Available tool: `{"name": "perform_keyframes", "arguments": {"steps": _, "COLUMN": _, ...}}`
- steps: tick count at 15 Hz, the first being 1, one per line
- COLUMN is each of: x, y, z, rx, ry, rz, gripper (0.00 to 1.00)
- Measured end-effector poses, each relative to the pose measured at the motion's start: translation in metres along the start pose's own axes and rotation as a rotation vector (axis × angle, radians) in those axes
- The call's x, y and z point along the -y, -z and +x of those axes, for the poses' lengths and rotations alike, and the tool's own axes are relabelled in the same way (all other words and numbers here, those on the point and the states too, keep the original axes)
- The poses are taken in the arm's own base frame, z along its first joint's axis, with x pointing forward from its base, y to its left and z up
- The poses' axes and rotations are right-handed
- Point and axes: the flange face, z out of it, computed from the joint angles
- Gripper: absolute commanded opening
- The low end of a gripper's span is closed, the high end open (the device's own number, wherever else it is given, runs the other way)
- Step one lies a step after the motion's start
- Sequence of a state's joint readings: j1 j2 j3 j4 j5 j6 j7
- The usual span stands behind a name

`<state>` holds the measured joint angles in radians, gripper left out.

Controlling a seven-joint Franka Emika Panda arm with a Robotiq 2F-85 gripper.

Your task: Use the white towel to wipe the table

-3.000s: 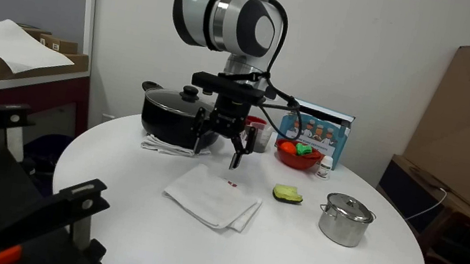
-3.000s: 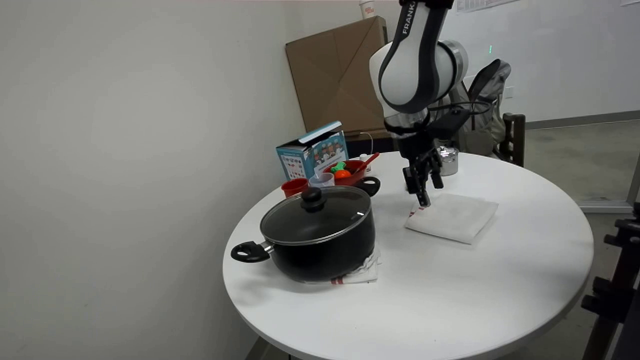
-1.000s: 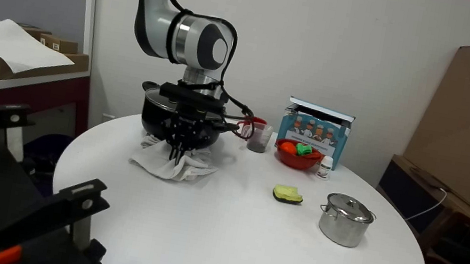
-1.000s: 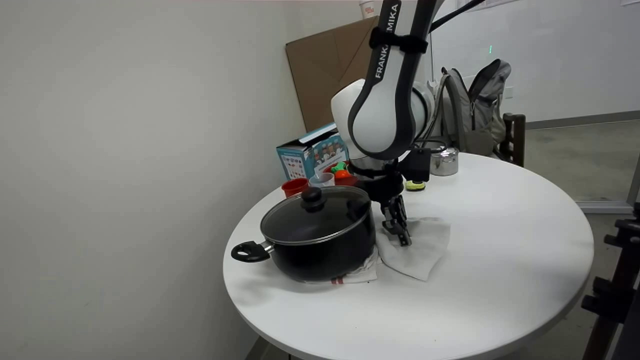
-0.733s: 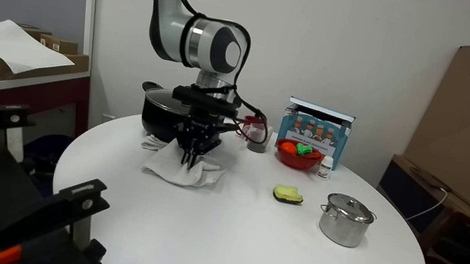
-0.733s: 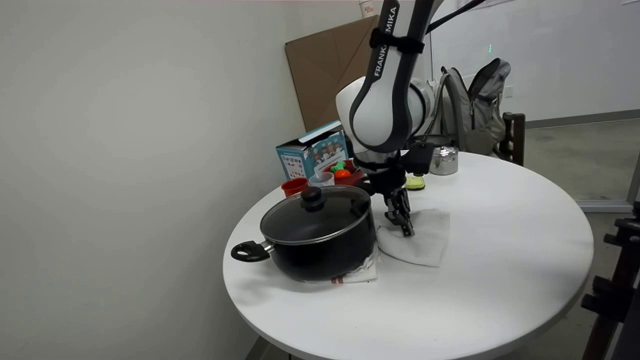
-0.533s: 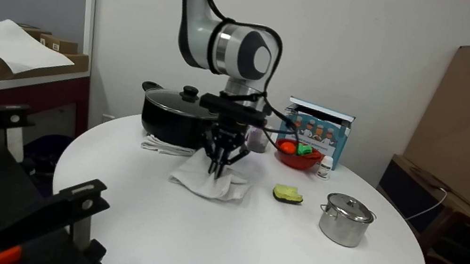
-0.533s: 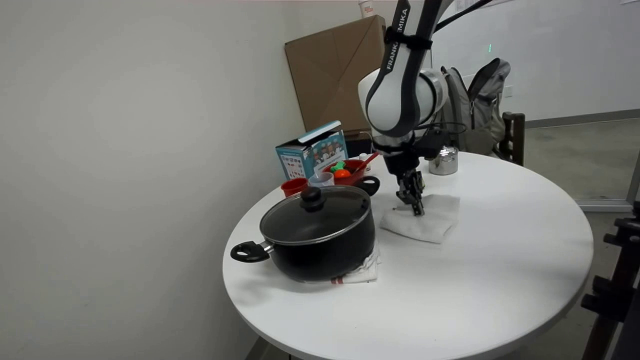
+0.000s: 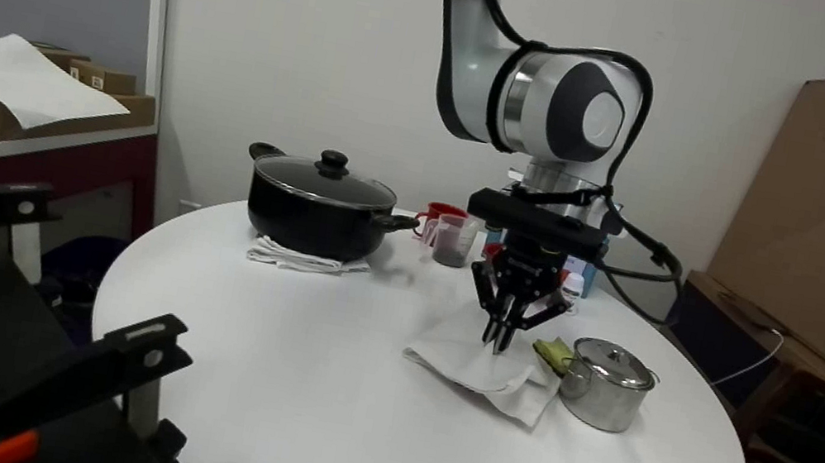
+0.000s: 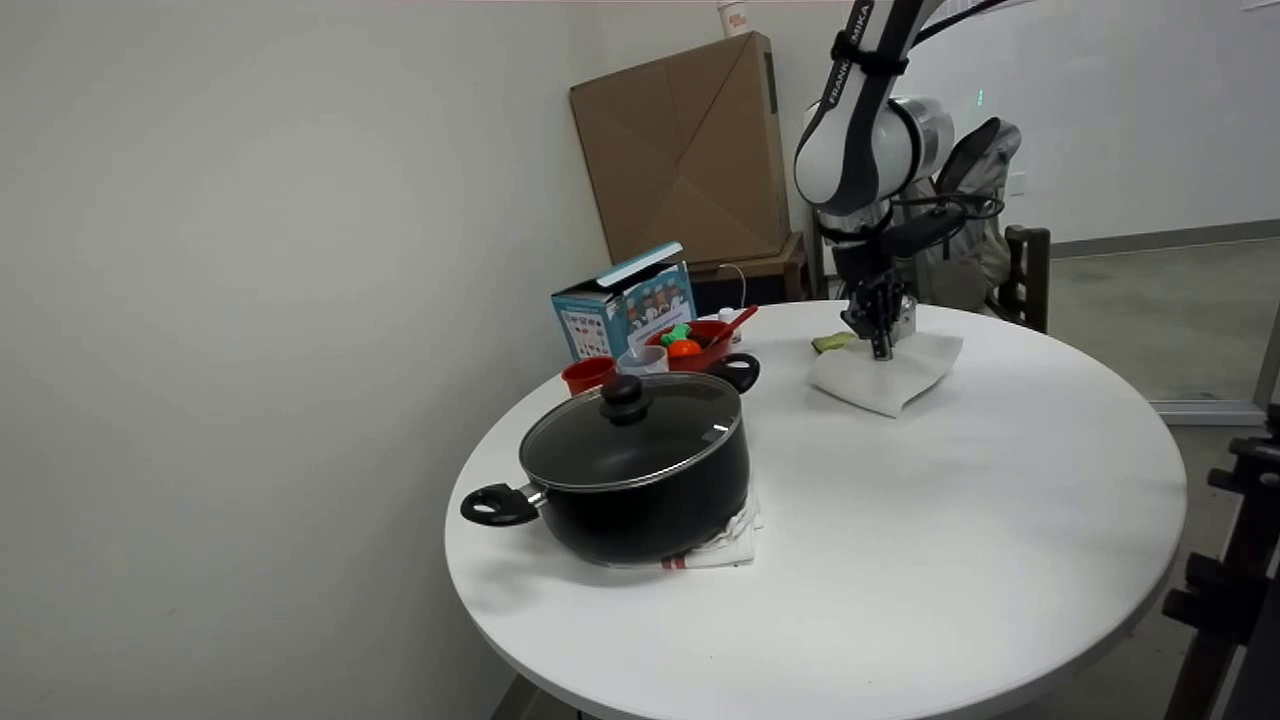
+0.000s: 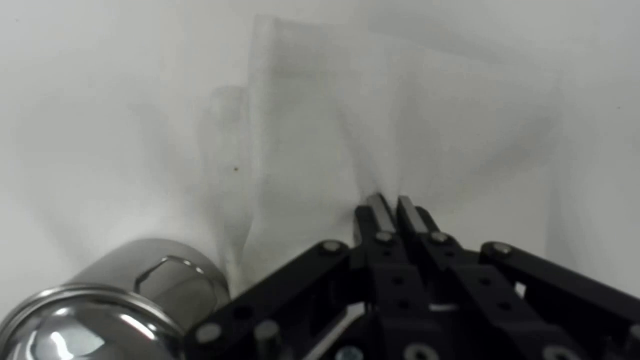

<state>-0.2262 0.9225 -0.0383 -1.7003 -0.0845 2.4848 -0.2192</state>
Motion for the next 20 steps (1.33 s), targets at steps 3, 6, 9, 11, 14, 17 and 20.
{"name": "perform_keyframes", "arguments": {"steps": 3, "x": 0.011, "y": -0.006, "z": 0.006, "rx": 0.021, "ry": 0.015, "rz": 0.011, "gripper": 0.02}}
{"name": "perform_keyframes", "arguments": {"steps": 6, "x": 0.057, "y": -0.027, "z": 0.012, "rx": 0.066, "ry": 0.082, "rz": 0.045, "gripper": 0.02}}
{"name": "perform_keyframes", "arguments": {"steps": 9, "x": 0.118, "y": -0.029, "z": 0.018, "rx": 0.101, "ry": 0.192, "rz": 0.069, "gripper": 0.02}}
{"name": "perform_keyframes", "arguments": {"steps": 11, "x": 0.16, "y": -0.028, "z": 0.019, "rx": 0.116, "ry": 0.27, "rz": 0.083, "gripper": 0.02}}
{"name": "perform_keyframes", "arguments": {"steps": 14, "x": 0.199, "y": -0.028, "z": 0.019, "rx": 0.133, "ry": 0.333, "rz": 0.082, "gripper": 0.02}}
{"name": "perform_keyframes", "arguments": {"steps": 17, "x": 0.186, "y": -0.028, "z": 0.02, "rx": 0.135, "ry": 0.306, "rz": 0.086, "gripper": 0.02}}
{"name": "perform_keyframes", "arguments": {"steps": 20, "x": 0.141, "y": -0.03, "z": 0.016, "rx": 0.136, "ry": 0.223, "rz": 0.092, "gripper": 0.02}}
